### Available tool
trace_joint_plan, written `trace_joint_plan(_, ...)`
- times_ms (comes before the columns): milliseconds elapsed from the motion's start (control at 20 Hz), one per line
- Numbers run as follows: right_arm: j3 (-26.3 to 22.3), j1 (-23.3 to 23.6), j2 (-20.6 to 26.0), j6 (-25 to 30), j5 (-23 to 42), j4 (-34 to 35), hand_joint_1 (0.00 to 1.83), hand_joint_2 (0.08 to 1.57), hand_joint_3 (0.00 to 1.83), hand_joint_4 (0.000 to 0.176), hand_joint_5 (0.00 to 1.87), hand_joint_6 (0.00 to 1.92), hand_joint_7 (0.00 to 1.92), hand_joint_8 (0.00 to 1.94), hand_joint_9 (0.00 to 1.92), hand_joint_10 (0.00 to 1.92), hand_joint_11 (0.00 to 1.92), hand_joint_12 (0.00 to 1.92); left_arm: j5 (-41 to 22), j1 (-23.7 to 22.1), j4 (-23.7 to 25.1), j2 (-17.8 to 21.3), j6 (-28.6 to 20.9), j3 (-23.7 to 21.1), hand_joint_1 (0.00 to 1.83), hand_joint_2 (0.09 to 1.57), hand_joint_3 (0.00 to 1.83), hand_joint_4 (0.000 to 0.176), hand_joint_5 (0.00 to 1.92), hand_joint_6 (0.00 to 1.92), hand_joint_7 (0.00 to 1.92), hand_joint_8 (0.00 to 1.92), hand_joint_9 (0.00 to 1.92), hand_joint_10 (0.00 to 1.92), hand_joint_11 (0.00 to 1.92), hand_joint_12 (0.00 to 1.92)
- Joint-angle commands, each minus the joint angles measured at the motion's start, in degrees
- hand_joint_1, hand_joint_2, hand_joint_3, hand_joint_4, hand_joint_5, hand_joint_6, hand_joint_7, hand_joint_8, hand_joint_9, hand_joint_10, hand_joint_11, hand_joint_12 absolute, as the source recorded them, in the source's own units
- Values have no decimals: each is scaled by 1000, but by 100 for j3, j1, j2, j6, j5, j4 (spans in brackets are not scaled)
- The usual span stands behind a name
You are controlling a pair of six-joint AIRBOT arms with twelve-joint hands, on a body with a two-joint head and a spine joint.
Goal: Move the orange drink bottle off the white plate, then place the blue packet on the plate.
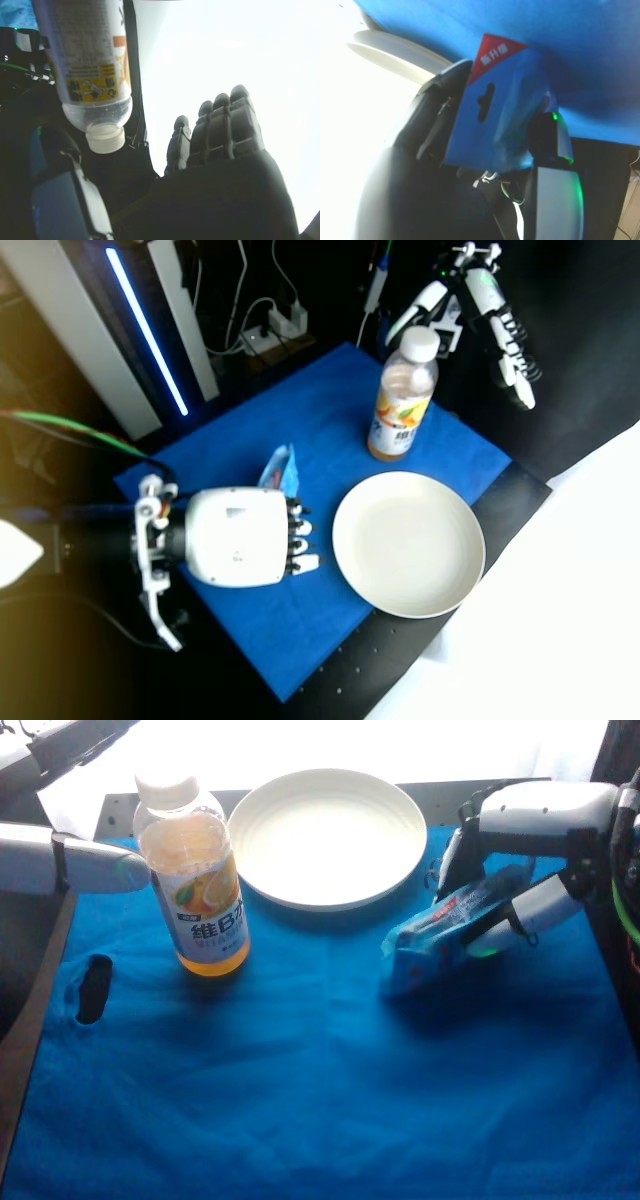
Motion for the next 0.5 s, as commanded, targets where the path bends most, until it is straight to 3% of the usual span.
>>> trace_joint_plan(0,23,203,-11,35,384,370,1284,1007,3,0,1403,47,1200,785,1060,580,705,1143,-575,-36,-233,4,-13,49,653,741,1,176,0,0,0,0,0,0,0,0)
trace_joint_plan(50,23,291,-11,35,384,314,1291,1020,0,0,1378,35,1189,844,1077,632,670,1342,-559,-18,-233,6,-13,54,641,733,0,176,0,0,0,0,0,0,0,0)
trace_joint_plan(100,16,437,-11,35,384,230,1283,1057,3,0,1337,26,1077,1082,948,1221,673,1745,-556,13,-233,16,-13,53,639,722,0,176,0,0,0,0,0,0,0,0)
trace_joint_plan(150,-6,598,-10,35,383,128,1209,1032,0,0,1239,445,917,1522,855,1772,680,1886,-543,29,-233,27,-14,52,636,700,0,176,0,0,0,0,0,0,0,0)
trace_joint_plan(200,-12,719,-10,35,383,67,1194,1025,0,0,1202,581,916,1834,942,1915,919,1920,-521,38,-233,36,-14,50,624,712,0,176,0,0,0,0,0,0,0,0)
trace_joint_plan(250,-1,831,-9,35,382,27,1182,1051,2,0,1132,706,861,1530,705,1781,512,1921,-501,44,-231,41,-13,50,638,725,1,176,0,0,0,0,0,0,0,0)
trace_joint_plan(300,21,906,-10,35,382,23,1182,1051,2,0,1132,706,861,1530,705,1781,512,1921,-485,48,-219,48,-13,49,638,725,1,176,0,0,0,0,0,0,0,0)
trace_joint_plan(350,52,995,-11,30,382,23,1254,1124,0,0,1063,577,925,1355,693,1664,386,1921,-461,52,-198,57,-13,43,648,731,3,176,0,0,0,0,0,0,0,0)
trace_joint_plan(400,92,1075,-19,29,380,24,1254,1124,0,0,1063,577,925,1355,693,1664,386,1921,-448,58,-184,65,-13,35,648,731,3,176,0,0,0,0,0,0,0,0)
trace_joint_plan(450,216,1154,-121,28,380,32,1181,1071,0,0,1086,775,891,1633,873,1911,896,1921,-444,77,-170,73,-15,23,641,721,0,176,0,0,0,0,0,0,0,0)
